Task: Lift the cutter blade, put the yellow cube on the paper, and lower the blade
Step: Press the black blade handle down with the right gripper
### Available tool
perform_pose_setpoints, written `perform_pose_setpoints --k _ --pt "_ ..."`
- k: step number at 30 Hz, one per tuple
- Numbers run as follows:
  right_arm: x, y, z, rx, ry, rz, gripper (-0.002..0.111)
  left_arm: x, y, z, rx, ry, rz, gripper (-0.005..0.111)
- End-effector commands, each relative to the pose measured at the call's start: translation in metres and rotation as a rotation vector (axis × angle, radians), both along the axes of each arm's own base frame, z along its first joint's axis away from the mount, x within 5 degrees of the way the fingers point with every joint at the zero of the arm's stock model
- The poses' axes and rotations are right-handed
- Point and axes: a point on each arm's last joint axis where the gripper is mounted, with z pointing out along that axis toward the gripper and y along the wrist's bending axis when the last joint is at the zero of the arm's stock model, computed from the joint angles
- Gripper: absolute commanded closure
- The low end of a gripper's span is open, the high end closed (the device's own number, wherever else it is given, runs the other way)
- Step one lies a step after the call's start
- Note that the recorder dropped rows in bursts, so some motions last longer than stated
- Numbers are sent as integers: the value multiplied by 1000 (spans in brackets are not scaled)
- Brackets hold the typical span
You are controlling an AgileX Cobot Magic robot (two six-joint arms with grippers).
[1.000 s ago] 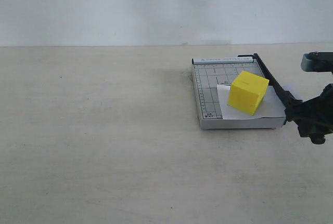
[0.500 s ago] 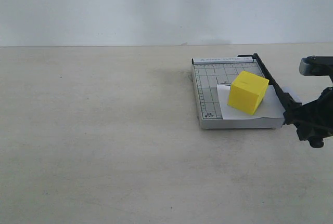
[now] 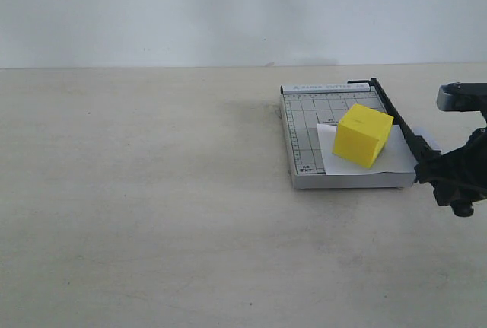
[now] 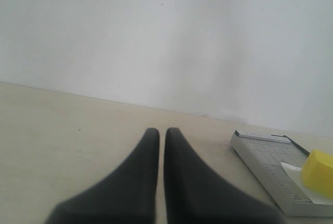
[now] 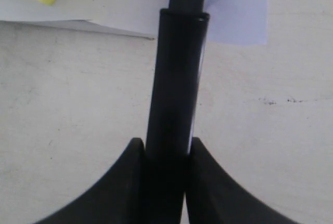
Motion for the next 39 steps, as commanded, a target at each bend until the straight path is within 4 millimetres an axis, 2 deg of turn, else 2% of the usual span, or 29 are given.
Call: perform_pose_setpoints --k 1,6,18,21,24,26,27,32,39 --pt "-7 5 -15 31 96 26 108 0 0 -1 3 -3 3 102" --pt "-6 6 -27 46 145 12 108 0 0 -1 3 -3 3 102" --pt "-3 8 -24 66 106 3 106 0 0 -1 3 -3 3 102" --pt "-2 8 -20 66 81 -1 91 0 0 -1 3 -3 3 102" --pt "-2 8 -20 69 79 -3 63 0 0 -1 3 -3 3 102" --pt "-2 9 -19 78 83 -9 41 0 0 -1 3 -3 3 102" --pt "-2 9 -19 86 85 -13 35 0 0 -1 3 -3 3 102" --pt "-3 14 -8 134 41 26 38 0 0 -1 3 -3 3 102" --pt "-11 12 47 109 -212 28 38 0 0 -1 3 -3 3 102"
